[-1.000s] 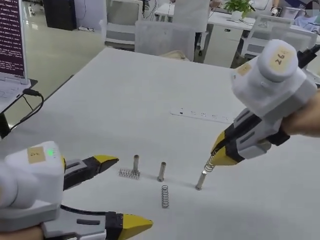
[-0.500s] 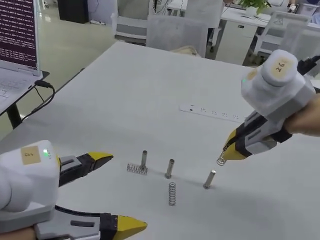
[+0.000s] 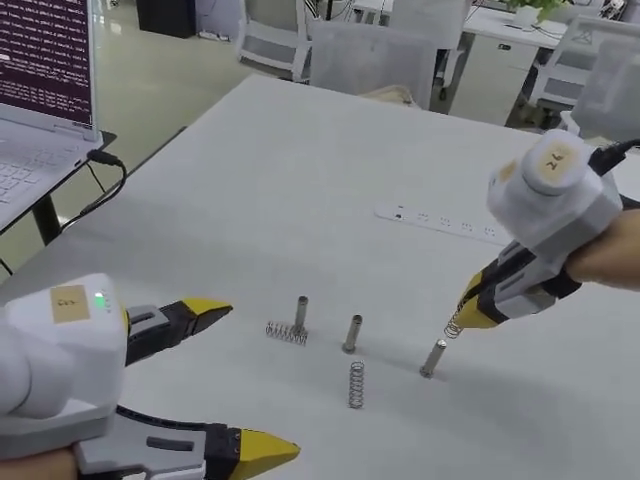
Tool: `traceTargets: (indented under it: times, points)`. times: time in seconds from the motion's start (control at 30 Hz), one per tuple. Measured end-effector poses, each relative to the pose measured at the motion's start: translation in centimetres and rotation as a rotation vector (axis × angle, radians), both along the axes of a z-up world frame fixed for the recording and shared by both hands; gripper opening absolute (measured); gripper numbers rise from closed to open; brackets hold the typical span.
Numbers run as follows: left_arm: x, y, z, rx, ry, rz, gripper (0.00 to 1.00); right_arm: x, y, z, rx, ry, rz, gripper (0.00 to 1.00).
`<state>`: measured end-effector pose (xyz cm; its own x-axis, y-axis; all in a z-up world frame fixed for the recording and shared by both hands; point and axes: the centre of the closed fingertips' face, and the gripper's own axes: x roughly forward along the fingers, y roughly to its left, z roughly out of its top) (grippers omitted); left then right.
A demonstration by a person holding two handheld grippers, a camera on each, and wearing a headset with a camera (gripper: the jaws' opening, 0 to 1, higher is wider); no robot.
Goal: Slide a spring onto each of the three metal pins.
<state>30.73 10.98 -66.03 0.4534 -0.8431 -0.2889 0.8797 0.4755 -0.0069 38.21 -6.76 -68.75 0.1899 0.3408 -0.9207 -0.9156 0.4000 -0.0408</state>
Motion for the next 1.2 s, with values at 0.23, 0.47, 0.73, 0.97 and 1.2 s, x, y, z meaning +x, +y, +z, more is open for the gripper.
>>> traceTargets:
  times: [0.23,0.47,0.73,0.97,1.2]
  points:
    - [0.1,0.1,0.0,0.008,-0.003,0.005,0.83,0.5,-0.1,-0.7,0.0,-0.004,-0.01,0.08]
    - [0.2,0.4,-0.1,0.018,-0.003,0.009,0.83,0.6,-0.1,-1.4,0.003,0.011,-0.019,0.08]
    - [0.0,0.3,-0.2,0.022,0.006,0.002,0.82,0.6,-0.1,-1.9,0.001,0.02,-0.02,0.08]
    - [0.0,0.3,-0.1,0.022,0.006,0.003,0.81,0.8,-0.2,-2.2,0.001,0.026,-0.024,0.08]
    - [0.1,0.4,-0.2,0.025,0.01,0.002,0.8,0.8,-0.2,-2.9,0.005,0.035,-0.027,0.08]
